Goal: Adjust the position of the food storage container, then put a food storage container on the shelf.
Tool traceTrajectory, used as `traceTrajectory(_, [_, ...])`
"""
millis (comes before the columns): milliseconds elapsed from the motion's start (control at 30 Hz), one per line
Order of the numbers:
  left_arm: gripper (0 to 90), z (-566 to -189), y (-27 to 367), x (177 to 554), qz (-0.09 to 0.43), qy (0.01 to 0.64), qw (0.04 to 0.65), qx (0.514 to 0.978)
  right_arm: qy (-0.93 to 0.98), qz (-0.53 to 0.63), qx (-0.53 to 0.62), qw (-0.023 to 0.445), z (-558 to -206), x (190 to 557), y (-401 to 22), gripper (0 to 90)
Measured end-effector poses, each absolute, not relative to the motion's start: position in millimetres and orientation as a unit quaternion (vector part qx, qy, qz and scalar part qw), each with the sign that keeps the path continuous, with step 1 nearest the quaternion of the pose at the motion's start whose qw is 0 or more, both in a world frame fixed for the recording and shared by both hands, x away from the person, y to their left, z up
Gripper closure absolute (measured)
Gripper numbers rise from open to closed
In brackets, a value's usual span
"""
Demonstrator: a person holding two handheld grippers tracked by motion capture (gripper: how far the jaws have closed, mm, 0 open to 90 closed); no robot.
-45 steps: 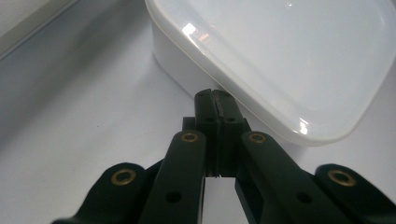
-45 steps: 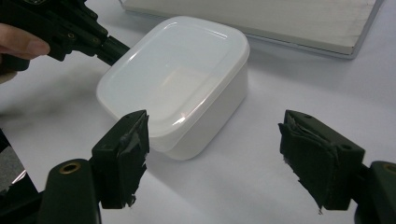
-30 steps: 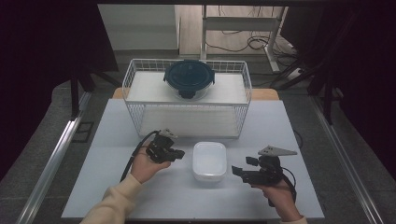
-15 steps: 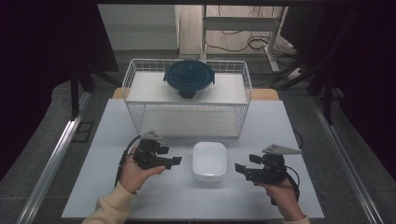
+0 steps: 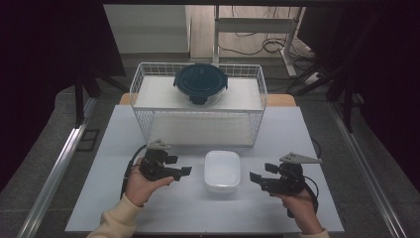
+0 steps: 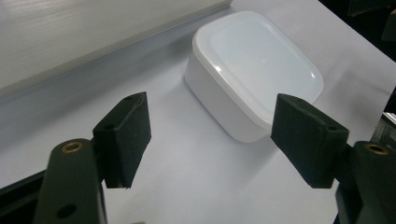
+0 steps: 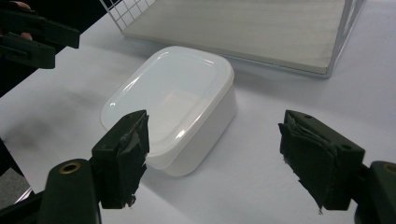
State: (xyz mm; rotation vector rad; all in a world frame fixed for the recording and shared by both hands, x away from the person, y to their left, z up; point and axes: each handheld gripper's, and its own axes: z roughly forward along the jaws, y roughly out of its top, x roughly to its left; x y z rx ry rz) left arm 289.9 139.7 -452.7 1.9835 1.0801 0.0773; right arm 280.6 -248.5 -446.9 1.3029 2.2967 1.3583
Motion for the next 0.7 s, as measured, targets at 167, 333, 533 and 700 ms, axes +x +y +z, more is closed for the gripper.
traceTrajectory(167, [26.7, -451.3, 139.5, 291.3, 0.031, 0.435, 0.427, 0.792, 0.772, 0.452, 0.438, 0.085, -447.2, 280.7, -246.5, 23.9])
traceTrajectory(333, [25.7, -450.7, 137.6, 295.4, 0.014, 0.439, 0.428, 0.79, 0.764, 0.454, 0.452, 0.075, -445.2, 284.0, -245.8, 25.1])
traceTrajectory(533, [25.1, -446.6, 133.8, 305.6, 0.002, 0.446, 0.44, 0.779, 0.755, 0.461, 0.46, 0.07, -436.5, 290.7, -240.1, 27.0])
traceTrajectory(700, [24.8, -449.9, 124.7, 314.0, -0.009, 0.445, 0.437, 0.782, 0.753, 0.455, 0.47, 0.069, -432.9, 299.1, -233.2, 29.1])
